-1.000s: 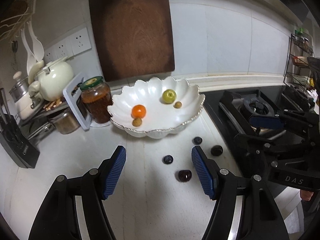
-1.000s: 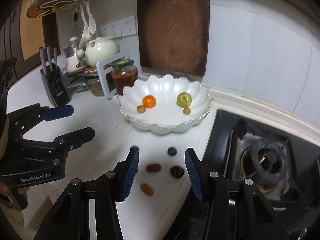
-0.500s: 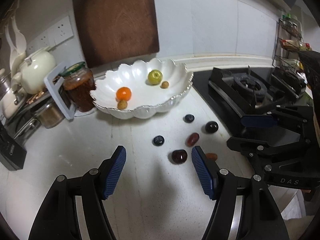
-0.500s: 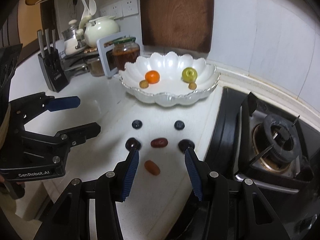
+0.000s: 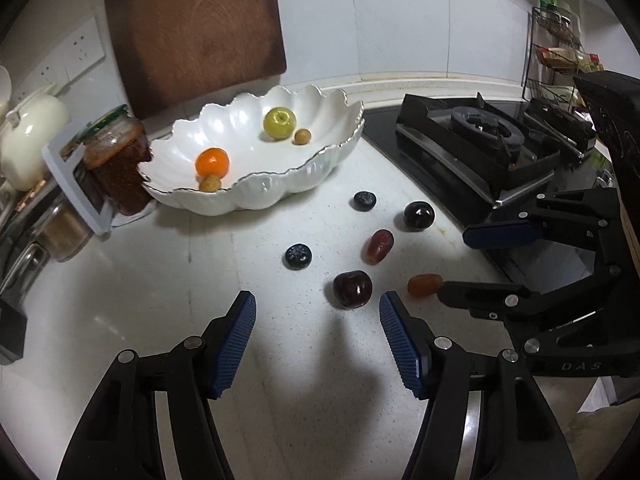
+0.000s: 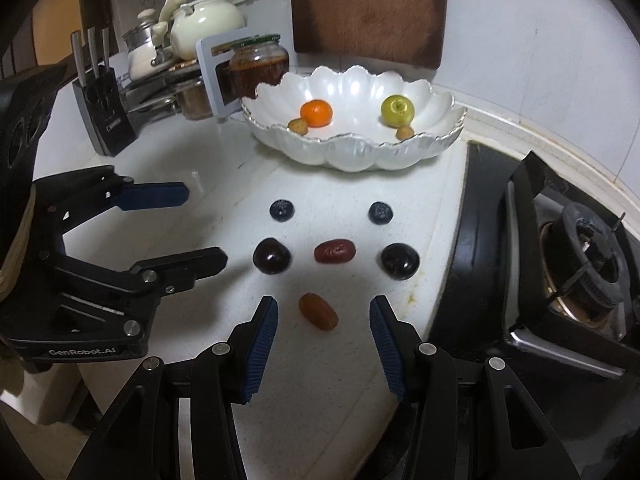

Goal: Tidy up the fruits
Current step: 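Withdraw both tools from the bowl toward the dark fruits on the counter, then grasp the dark red plum with the left tool while the right tool grasps a brown date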

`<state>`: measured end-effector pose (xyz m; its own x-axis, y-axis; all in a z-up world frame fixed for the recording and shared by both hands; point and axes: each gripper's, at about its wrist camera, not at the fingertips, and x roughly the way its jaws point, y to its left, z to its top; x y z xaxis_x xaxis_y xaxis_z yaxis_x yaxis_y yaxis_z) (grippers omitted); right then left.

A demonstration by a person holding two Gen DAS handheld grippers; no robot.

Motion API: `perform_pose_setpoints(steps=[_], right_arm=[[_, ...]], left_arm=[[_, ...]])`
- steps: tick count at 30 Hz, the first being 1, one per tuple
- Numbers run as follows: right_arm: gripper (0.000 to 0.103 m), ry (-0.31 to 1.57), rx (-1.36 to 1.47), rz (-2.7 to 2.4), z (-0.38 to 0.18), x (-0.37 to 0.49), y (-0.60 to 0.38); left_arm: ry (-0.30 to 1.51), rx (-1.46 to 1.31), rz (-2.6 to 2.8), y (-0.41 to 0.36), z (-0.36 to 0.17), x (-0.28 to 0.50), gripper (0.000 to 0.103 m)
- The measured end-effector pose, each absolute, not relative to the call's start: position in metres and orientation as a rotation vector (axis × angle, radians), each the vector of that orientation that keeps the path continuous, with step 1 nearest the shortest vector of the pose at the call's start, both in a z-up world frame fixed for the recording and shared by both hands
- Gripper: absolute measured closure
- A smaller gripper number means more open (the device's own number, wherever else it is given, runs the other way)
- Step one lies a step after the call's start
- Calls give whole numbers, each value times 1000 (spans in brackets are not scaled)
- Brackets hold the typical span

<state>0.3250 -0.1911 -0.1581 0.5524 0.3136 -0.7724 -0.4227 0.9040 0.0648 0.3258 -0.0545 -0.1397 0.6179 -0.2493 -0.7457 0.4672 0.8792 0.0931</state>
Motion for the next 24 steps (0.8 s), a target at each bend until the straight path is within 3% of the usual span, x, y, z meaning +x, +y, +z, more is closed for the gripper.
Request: perform_pose_setpoints(steps=[8,24], right_arm=[[56,896,-131,467,-174,333,-187],[73,895,-91,472,-188,338,-187]], left_arm=[[824,314,-500,-61,-157,337,49],[881,264,-559,-69,-179,354,55]])
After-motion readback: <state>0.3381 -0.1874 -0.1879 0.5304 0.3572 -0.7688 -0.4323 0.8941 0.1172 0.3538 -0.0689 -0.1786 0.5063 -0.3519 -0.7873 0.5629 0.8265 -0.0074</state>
